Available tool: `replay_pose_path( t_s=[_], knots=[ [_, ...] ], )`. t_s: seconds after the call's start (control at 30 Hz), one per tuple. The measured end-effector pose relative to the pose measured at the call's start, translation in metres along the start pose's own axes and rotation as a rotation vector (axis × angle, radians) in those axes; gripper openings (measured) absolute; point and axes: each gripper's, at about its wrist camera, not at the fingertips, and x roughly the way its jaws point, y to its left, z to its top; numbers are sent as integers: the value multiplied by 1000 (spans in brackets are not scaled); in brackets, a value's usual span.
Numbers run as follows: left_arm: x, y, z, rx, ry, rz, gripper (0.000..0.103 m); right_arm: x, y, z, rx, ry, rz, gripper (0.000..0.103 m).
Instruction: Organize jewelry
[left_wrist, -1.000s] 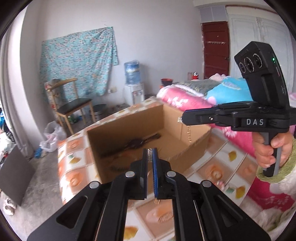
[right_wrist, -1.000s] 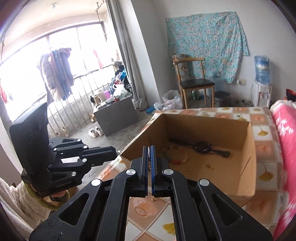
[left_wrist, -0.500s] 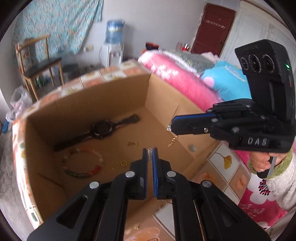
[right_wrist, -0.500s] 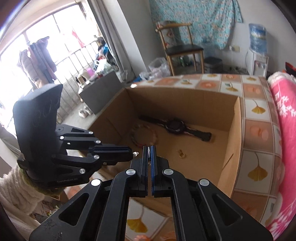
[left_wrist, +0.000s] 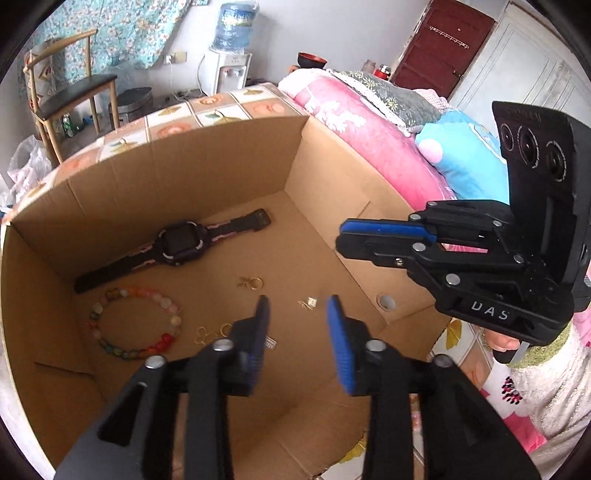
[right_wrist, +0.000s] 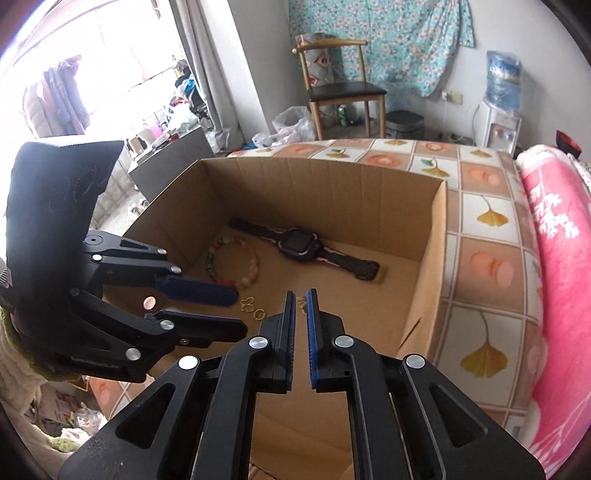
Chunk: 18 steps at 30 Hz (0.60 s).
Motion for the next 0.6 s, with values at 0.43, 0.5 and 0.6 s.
replay_pose_path(
  t_s=[0.43, 0.5, 0.6],
  knots=[
    [-98, -14, -36, 14, -215, 78, 80, -101, 28, -27, -31, -238, -78, 45],
    [-129, -21, -56, 23, -278, 92, 84, -124, 37, -42, -33, -279, -71, 51],
    [-169, -32, -91, 29, -336, 64, 94, -151, 52, -70, -15, -316, -59, 53]
  ],
)
